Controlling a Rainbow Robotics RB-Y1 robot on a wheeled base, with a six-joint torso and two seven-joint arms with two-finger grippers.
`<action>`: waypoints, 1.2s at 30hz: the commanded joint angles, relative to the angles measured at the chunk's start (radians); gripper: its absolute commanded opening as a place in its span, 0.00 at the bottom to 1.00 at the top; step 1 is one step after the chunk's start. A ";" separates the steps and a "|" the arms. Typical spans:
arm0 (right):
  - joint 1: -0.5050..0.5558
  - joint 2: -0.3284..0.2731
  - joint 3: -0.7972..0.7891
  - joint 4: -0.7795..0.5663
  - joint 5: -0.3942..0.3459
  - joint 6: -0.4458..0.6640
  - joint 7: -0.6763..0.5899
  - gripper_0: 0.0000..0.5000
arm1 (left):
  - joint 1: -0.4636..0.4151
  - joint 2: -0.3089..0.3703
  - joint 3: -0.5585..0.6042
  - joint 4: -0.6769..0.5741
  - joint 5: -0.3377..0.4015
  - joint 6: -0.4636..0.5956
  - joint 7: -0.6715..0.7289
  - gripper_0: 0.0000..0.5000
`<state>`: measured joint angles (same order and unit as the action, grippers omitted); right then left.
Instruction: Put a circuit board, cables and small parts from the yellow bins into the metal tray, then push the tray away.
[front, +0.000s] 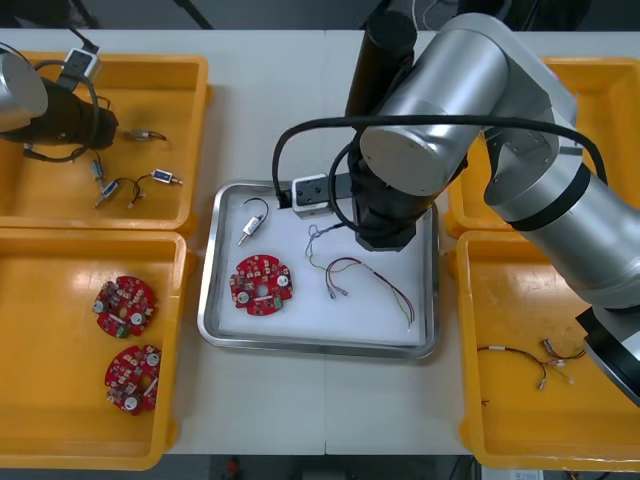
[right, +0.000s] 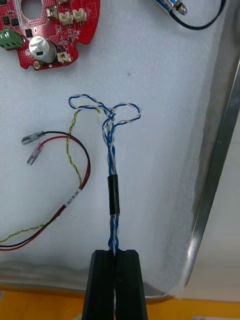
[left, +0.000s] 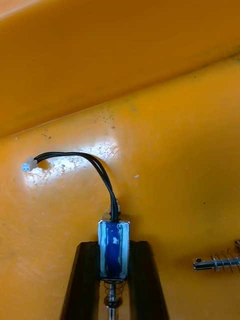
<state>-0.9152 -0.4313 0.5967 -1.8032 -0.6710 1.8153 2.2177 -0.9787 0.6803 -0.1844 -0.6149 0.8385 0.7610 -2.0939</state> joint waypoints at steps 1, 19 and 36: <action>-0.047 0.020 0.069 0.030 0.021 -0.048 0.040 0.00 | -0.048 -0.007 0.028 0.007 0.008 -0.011 -0.121 0.00; -0.017 0.005 0.143 0.147 0.130 -0.179 0.048 0.00 | -0.055 0.087 0.048 -0.039 0.059 0.181 -0.120 0.00; -0.007 -0.012 0.143 0.154 0.123 -0.195 0.031 1.00 | -0.051 0.168 0.080 -0.290 0.013 0.528 0.130 0.00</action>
<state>-0.9153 -0.4305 0.7331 -1.6386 -0.5372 1.6268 2.2228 -0.9926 0.7973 -0.1263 -0.8078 0.8822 1.2294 -2.0937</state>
